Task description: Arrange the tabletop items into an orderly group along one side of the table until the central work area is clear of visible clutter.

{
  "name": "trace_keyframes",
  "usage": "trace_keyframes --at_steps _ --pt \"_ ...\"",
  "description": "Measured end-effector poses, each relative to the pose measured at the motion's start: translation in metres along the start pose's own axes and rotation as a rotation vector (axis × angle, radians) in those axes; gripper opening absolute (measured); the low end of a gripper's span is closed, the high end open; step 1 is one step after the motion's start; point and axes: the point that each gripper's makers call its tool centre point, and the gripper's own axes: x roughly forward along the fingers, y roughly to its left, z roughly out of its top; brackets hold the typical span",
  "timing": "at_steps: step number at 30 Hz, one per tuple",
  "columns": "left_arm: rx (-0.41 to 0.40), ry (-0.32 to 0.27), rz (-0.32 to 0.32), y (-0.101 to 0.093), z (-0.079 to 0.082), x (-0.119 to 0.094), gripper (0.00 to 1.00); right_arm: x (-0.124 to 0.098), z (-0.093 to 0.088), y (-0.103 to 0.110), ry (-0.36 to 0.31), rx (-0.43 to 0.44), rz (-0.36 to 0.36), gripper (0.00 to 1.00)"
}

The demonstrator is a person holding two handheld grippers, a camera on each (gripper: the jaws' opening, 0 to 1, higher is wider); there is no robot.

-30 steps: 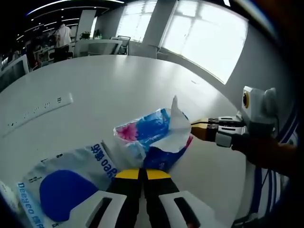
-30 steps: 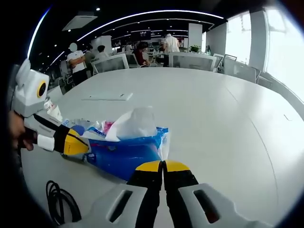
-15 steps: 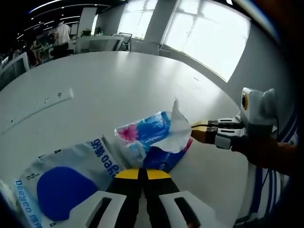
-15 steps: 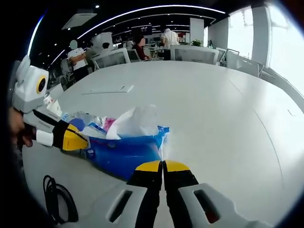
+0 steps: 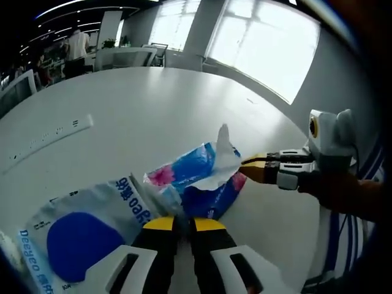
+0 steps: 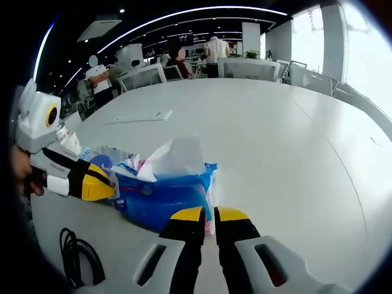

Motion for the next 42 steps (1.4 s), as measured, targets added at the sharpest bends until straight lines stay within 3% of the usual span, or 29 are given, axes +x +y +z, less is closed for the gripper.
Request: trace_keyframes --at_steps 11,22,31,37,42 --pt "0.009 -0.034 -0.012 -0.003 0.003 -0.010 0.13 -0.010 0.002 0.006 -0.011 0.001 0.001 0.11" --pt "0.059 -0.081 -0.020 -0.004 0.007 -0.032 0.26 -0.025 0.007 0.016 -0.049 -0.021 0.030 0.29" --pt "0.044 -0.070 -0.008 0.011 -0.009 -0.060 0.45 -0.046 0.009 0.028 -0.065 -0.009 0.054 0.43" --pt "0.025 -0.083 0.001 0.019 -0.020 -0.084 0.54 -0.062 0.020 0.042 -0.095 -0.009 0.076 0.54" --pt "0.009 -0.054 0.010 0.023 -0.035 -0.103 0.60 -0.071 0.017 0.055 -0.087 -0.016 0.092 0.60"
